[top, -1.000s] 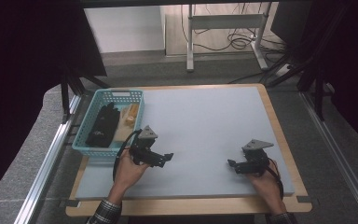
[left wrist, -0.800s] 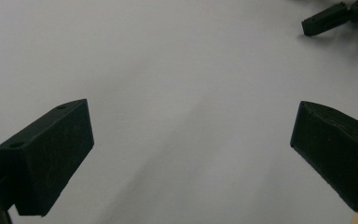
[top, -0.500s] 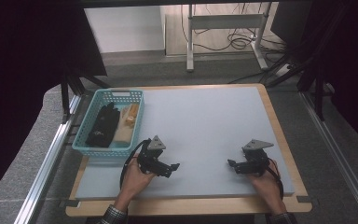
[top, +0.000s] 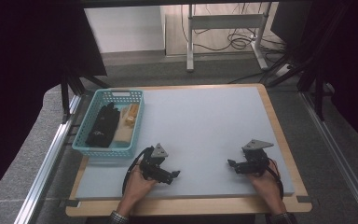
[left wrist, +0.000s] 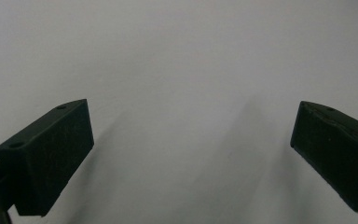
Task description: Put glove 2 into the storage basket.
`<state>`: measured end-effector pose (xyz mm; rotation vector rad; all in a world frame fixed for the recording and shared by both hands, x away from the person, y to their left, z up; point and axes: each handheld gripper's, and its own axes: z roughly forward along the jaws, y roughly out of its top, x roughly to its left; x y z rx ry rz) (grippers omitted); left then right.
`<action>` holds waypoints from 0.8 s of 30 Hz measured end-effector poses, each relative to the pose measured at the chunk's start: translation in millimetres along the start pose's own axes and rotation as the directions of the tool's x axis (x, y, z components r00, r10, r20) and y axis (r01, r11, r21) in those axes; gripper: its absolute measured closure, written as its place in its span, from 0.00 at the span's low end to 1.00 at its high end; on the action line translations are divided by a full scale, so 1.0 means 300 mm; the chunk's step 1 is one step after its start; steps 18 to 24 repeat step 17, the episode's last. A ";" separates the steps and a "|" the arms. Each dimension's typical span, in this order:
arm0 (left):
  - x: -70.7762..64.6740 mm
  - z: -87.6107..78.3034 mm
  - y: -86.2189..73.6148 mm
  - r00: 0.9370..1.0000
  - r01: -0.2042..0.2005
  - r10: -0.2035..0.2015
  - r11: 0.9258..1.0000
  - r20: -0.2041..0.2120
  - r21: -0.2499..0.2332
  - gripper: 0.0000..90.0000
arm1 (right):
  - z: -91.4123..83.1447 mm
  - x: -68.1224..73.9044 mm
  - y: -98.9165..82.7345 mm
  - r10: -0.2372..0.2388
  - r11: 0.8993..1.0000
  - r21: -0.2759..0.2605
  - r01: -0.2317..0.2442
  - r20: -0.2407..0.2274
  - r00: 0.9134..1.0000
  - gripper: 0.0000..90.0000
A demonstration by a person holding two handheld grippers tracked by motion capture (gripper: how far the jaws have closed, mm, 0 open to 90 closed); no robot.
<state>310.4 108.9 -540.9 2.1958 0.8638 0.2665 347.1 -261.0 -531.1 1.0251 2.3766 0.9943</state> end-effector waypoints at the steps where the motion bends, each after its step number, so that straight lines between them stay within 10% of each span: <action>1: 0.000 0.000 0.000 1.000 0.000 0.000 1.000 0.000 0.000 0.00 | 0.000 0.000 0.000 0.000 1.000 0.000 0.000 0.000 1.000 0.19; 24: -0.009 0.013 -0.018 0.999 -0.017 0.018 0.999 -0.039 0.035 0.00 | 0.000 0.000 -0.002 0.002 1.000 0.000 -0.002 -0.001 1.000 0.19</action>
